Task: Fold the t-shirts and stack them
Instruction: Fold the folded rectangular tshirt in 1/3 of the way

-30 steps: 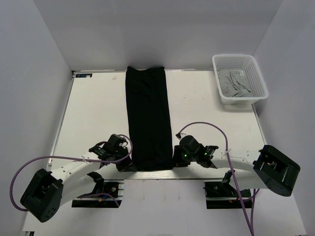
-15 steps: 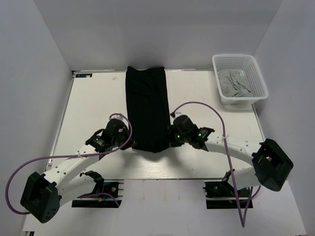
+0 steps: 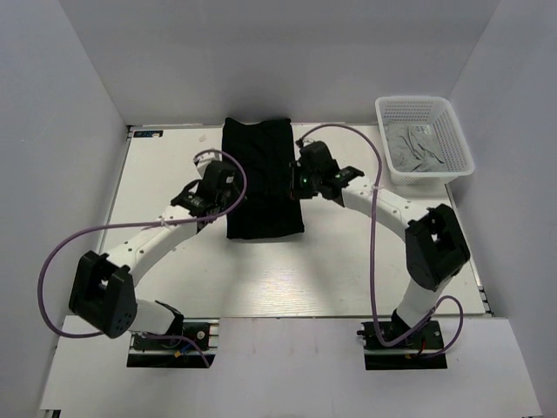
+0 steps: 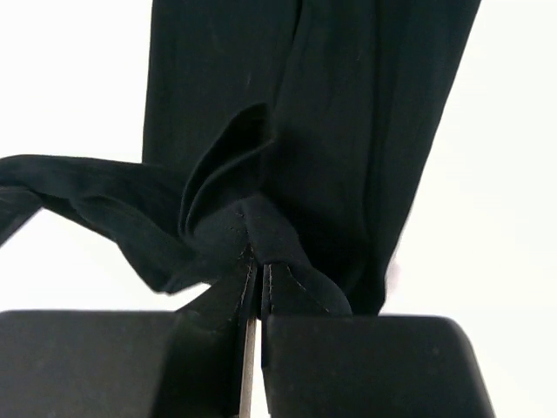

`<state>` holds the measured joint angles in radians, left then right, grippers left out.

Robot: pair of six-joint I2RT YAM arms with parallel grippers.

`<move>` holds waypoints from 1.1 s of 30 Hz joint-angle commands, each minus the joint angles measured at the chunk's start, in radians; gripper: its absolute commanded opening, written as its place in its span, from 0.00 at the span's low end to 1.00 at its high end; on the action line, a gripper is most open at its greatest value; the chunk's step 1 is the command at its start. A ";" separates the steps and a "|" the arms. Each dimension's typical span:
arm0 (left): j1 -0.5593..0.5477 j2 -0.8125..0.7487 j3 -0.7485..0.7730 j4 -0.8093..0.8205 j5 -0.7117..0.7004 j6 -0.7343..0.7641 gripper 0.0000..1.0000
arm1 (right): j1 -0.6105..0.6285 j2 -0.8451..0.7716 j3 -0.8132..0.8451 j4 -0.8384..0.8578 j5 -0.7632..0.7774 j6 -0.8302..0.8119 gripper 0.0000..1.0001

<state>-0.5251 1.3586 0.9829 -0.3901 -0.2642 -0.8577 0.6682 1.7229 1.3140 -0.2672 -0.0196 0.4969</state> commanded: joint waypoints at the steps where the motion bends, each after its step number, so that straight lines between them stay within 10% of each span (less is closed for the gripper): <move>1: 0.036 0.045 0.079 0.014 -0.083 0.058 0.00 | -0.033 0.044 0.097 -0.026 -0.054 -0.047 0.00; 25: 0.214 0.480 0.385 0.085 0.126 0.148 0.00 | -0.186 0.474 0.513 0.036 -0.273 -0.116 0.00; 28: 0.235 0.528 0.431 0.074 0.126 0.148 0.05 | -0.197 0.512 0.551 0.049 -0.295 -0.133 0.16; 29: 0.235 0.540 0.448 0.074 0.112 0.148 0.31 | -0.206 0.520 0.583 0.049 -0.301 -0.139 0.32; 33: 0.298 0.632 0.703 -0.087 0.072 0.138 0.73 | -0.243 0.589 0.720 0.022 -0.287 -0.214 0.90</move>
<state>-0.2768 1.9892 1.5047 -0.3859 -0.1619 -0.7097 0.4572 2.3062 1.9366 -0.2729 -0.2951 0.3538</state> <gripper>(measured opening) 0.652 0.838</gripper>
